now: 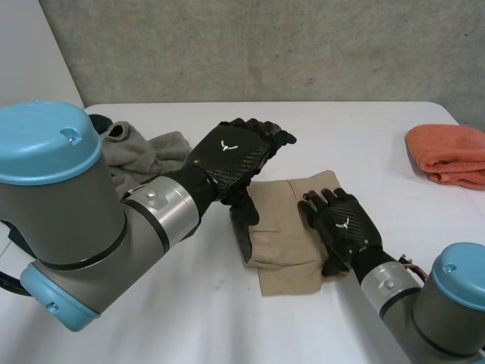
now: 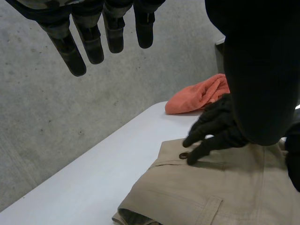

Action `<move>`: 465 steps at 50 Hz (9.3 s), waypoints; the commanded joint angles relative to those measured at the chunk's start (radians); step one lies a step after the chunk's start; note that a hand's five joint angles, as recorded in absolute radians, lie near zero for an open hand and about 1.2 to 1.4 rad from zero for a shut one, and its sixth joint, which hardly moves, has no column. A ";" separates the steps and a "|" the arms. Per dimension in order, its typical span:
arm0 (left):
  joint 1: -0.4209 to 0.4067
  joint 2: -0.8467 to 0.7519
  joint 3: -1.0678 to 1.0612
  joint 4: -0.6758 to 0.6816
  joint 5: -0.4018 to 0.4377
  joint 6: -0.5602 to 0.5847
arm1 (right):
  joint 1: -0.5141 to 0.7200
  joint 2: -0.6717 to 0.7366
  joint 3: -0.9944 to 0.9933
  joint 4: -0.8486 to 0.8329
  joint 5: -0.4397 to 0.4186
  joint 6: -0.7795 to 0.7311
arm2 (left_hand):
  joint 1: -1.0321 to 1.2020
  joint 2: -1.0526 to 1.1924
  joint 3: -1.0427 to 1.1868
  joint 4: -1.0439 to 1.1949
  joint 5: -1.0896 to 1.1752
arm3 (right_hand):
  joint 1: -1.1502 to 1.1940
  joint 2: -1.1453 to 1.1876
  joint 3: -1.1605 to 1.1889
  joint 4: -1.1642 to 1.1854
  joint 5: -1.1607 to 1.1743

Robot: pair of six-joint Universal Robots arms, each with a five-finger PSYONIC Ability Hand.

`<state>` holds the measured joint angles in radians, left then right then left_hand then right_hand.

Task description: Fold the laundry.

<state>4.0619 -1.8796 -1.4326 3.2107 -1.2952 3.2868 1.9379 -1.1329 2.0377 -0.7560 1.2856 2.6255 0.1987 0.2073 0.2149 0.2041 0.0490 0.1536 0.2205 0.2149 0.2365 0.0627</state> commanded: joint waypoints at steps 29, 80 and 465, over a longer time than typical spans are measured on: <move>0.015 0.039 -0.011 0.001 0.002 0.001 | -0.014 0.248 -0.579 0.224 -0.040 0.099 | 0.012 0.003 -0.004 0.006 -0.013 | 1.243 1.176 1.181 1.160 1.159; 0.038 0.054 -0.005 0.017 0.002 -0.036 | -0.751 0.688 -1.209 0.119 -0.419 0.277 | 0.015 0.006 -0.001 0.009 -0.010 | 1.243 1.176 1.181 1.160 1.159; 0.196 -0.196 0.110 -0.115 -0.326 0.269 | -0.109 0.011 -0.816 1.121 0.239 -0.397 | 1.198 1.189 1.181 1.192 1.173 | 1.243 1.176 1.181 1.160 1.159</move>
<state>4.2702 -1.8975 -1.6079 3.0596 -1.5976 3.5609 1.8206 -1.2804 1.4554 0.5027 1.5079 2.1924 1.1547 1.1974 1.1928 1.1998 0.9686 0.9659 1.1754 1.1852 1.1882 0.9913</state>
